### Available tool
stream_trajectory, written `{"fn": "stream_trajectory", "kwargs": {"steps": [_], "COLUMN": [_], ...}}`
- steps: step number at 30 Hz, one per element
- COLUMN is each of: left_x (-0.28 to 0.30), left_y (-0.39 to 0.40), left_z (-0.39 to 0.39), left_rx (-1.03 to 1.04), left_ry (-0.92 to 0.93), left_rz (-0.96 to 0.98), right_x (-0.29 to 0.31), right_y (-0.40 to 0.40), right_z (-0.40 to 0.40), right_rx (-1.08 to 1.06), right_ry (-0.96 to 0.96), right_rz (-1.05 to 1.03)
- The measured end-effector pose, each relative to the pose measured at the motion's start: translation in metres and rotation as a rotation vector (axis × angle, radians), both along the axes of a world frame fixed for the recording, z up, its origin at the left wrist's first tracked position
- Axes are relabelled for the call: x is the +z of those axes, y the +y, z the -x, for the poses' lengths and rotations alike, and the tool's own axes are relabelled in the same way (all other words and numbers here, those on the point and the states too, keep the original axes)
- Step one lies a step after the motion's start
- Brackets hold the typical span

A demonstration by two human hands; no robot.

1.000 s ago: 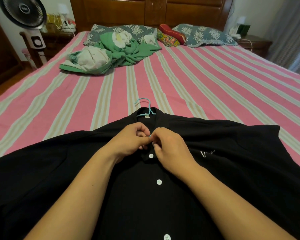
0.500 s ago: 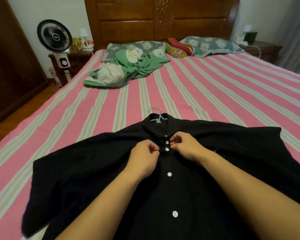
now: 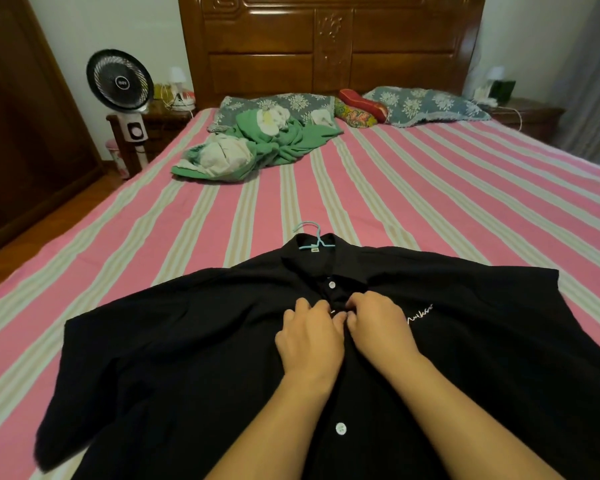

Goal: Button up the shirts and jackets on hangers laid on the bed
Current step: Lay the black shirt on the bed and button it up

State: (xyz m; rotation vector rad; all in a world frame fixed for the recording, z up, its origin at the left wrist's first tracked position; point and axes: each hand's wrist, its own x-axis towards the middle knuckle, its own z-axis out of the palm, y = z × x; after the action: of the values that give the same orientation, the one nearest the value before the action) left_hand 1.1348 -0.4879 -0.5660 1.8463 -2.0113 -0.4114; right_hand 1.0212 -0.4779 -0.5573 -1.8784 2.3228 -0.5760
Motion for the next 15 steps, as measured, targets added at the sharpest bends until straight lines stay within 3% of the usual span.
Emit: {"fn": "stream_trajectory", "kwargs": {"steps": [6, 15], "left_x": [-0.002, 0.004], "left_y": [-0.013, -0.026], "left_z": [-0.004, -0.005], "left_rx": [-0.068, -0.055], "left_ry": [-0.006, 0.088], "left_rz": [0.063, -0.104], "right_x": [0.007, 0.008], "right_y": [-0.007, -0.014], "right_z": [0.011, 0.011], "right_rx": [-0.147, -0.147], "right_ry": [-0.285, -0.368], "right_rz": [-0.089, -0.196]}}
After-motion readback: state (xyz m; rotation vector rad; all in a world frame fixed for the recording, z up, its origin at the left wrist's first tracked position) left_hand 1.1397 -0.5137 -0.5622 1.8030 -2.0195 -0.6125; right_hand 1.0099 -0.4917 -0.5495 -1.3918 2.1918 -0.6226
